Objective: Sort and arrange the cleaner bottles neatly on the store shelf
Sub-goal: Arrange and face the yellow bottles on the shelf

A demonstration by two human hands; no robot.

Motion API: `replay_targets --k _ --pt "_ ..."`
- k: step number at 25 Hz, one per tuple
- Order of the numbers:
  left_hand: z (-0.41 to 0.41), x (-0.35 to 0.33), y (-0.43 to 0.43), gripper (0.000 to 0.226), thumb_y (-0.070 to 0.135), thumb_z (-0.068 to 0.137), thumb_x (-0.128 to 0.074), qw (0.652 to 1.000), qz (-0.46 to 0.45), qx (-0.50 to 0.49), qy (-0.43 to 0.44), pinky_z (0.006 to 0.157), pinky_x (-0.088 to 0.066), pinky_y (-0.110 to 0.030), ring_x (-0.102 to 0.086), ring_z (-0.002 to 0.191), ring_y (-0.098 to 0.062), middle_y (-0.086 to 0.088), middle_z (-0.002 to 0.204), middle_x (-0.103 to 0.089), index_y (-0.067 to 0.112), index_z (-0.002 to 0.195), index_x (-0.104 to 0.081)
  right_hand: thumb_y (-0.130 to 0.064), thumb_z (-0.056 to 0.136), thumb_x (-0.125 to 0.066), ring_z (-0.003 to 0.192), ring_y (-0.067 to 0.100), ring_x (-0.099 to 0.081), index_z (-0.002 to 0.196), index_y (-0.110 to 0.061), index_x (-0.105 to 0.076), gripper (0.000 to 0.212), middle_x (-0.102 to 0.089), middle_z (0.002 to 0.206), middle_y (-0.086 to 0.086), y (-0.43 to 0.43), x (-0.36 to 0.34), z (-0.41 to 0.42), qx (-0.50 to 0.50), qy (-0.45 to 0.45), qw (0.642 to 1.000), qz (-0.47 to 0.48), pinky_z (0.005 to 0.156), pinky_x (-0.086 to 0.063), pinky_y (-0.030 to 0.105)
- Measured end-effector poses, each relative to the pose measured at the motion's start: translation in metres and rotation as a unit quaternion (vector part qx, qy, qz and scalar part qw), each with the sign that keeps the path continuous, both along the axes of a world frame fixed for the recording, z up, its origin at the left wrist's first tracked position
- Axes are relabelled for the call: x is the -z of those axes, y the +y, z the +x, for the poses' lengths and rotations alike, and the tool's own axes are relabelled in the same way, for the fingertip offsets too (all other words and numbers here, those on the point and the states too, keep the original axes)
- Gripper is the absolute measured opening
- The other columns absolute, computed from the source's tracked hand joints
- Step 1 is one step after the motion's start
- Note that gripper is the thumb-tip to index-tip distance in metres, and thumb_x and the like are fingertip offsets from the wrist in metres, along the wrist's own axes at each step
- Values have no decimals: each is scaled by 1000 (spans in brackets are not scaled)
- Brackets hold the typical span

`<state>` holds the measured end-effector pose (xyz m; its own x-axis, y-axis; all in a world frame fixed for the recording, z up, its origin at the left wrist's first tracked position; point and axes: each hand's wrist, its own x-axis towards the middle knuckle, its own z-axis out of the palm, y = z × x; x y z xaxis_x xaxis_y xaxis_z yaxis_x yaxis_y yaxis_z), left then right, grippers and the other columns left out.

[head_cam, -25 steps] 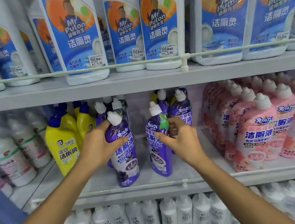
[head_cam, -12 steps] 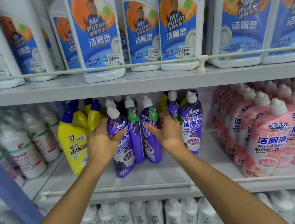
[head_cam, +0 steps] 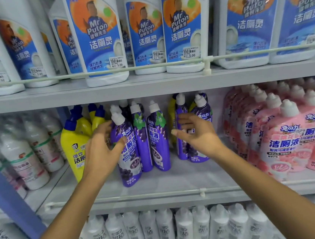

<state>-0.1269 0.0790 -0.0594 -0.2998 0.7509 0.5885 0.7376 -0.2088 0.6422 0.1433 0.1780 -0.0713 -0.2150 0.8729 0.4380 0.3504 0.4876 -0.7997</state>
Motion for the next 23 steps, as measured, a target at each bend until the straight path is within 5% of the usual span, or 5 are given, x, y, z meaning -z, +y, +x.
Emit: replay_targets --k 5,11,17,20,23 --pt "47 -31 -19 55 28 88 -75 993 46 22 109 99 -50 -34 -59 117 -16 -2 129 -63 18 138 -55 -32 81 -86 106 6 -68 133 -16 -64 58 -70 121 -6 -4 -12 53 39 -4 998 40 92 -56 22" --pt "131 -51 55 73 34 85 -76 964 -109 141 195 106 -41 -33 -50 131 -29 -11 143 -54 15 148 -44 -38 77 -88 114 16 -64 137 -18 -58 70 -65 131 -3 18 -22 84 100 -77 990 61 94 -56 34" --pt "158 -28 153 66 24 76 -78 976 -196 76 50 101 -48 -38 -55 125 -33 -13 132 -57 11 134 -49 -30 78 -88 107 14 -61 145 -12 -47 81 -63 124 1 42 -15 80 54 -114 992 2 85 -48 9" --pt "164 -4 163 62 10 78 -72 986 -150 70 -19 103 -48 -43 -54 124 -35 -15 132 -56 10 134 -45 -26 79 -88 97 19 -68 131 -10 -59 63 -68 109 2 48 -5 83 74 -54 996 -15 84 -62 41" --pt "169 5 161 61 4 83 -69 992 -93 67 -62 106 -45 -45 -51 129 -35 -14 136 -54 11 137 -43 -31 80 -88 93 17 -71 120 -10 -65 51 -74 106 2 48 2 89 100 -41 994 -23 82 -62 43"
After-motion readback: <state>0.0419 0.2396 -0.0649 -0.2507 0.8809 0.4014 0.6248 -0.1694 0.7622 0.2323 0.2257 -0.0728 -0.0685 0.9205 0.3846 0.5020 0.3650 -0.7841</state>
